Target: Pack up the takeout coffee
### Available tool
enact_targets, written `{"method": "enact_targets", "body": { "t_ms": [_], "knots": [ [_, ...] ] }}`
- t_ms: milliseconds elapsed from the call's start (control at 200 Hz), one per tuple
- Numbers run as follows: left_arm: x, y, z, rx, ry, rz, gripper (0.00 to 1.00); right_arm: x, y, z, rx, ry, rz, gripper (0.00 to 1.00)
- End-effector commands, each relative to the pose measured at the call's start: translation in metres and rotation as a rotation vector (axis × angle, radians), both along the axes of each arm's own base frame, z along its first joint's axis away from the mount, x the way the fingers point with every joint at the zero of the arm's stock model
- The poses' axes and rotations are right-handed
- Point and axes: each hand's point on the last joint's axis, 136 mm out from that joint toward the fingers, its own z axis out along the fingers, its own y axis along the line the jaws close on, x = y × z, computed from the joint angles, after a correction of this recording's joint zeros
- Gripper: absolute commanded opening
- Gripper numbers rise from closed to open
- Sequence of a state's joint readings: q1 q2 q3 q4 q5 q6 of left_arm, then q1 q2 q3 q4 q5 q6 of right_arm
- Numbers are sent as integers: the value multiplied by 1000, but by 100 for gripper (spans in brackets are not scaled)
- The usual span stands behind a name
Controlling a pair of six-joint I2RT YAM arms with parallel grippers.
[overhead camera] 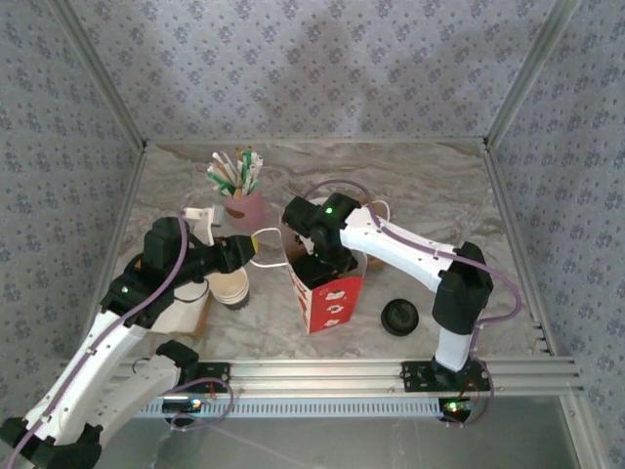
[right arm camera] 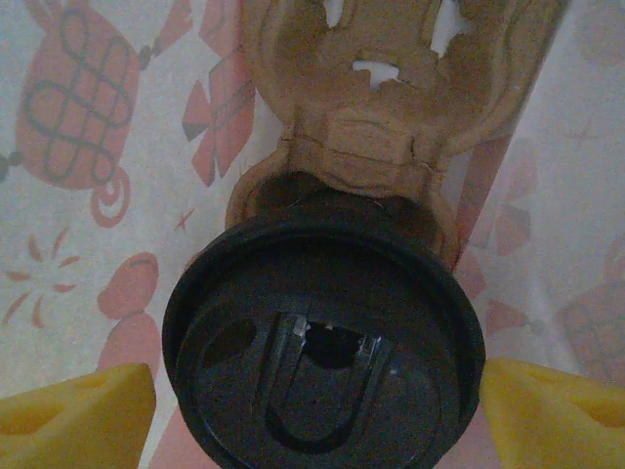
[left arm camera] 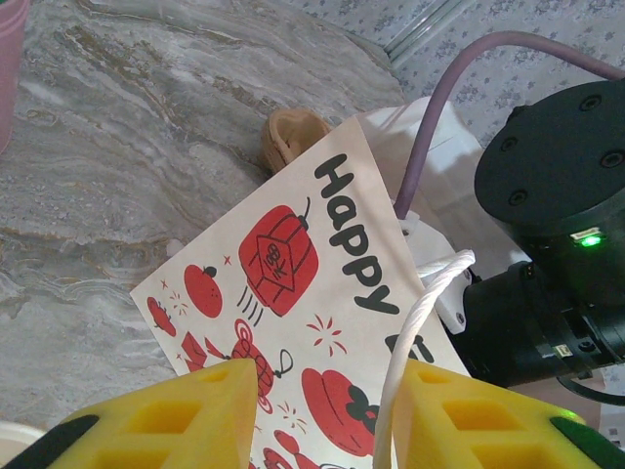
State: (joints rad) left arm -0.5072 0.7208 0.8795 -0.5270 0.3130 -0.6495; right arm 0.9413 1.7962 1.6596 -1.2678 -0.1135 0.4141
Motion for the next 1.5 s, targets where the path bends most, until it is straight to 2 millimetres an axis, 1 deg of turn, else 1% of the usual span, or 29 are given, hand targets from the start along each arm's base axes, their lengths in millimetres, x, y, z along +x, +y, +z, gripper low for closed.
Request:
{"method": "enact_targets", "body": {
  "t_ms": [0,435,814,1069,1124,1229,1334,1494],
  "knots": [
    [0,0,2,-7,-8,8,40,-2,-5,17,-3,-24,-10,88],
    [1,0,2,-7,-9,6,40,-1,-5,33,2,-58,-10,89],
    [1,-1,2,-7,-9,7,40,0,-6,54,17,-103,-12,90],
    [-1,2,7,-10,-14,12,41,-1,-7,67,33,-134,-12,89],
    [-3,2,10,-9,-18,10,43,-2,-6,71,40,-145,-11,88],
    [-5,6,16,-4,-29,16,50,-2,-6,78,54,-164,-10,87],
    [-8,10,23,0,-44,25,62,-2,-7,84,65,-181,-12,85],
    [-12,12,33,-3,-58,26,74,-2,-8,92,81,-208,-17,79]
  ]
}}
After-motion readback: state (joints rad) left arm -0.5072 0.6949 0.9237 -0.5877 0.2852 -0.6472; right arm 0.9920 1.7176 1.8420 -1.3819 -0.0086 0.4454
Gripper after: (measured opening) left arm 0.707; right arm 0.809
